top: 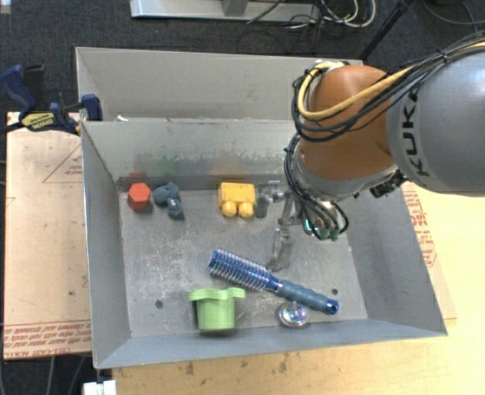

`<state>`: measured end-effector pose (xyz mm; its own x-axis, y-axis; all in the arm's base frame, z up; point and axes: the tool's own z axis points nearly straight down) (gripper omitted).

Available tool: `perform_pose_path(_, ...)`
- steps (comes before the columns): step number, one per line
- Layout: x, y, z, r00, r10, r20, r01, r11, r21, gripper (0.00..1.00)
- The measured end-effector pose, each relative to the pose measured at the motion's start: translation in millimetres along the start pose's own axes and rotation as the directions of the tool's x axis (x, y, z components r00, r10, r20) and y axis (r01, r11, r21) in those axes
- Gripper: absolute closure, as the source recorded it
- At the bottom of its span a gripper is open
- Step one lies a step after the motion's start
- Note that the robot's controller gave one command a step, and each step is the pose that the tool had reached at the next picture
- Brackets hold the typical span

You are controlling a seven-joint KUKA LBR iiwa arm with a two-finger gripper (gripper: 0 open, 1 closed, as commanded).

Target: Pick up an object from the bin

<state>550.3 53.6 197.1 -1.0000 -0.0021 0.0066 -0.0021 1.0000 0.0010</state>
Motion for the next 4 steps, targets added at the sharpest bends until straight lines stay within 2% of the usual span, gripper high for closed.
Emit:
perform_pose_path(1, 10.1, -1.5, 132.1, 0.992, 0.128, 0.0, -0.128, 0.992, 0.0, 0.0)
perform_pose_path(2, 22.0, 15.3, 96.5, 0.982, 0.19, 0.008, -0.19, 0.982, -0.003, 0.0)
perform_pose_path(3, 15.0, 16.3, 97.5, 0.975, 0.221, 0.008, -0.22, 0.975, -0.003, 0.0)
perform_pose_path(4, 7.3, 14.7, 128.5, 0.948, 0.318, 0.004, -0.318, 0.948, -0.002, 0.0)
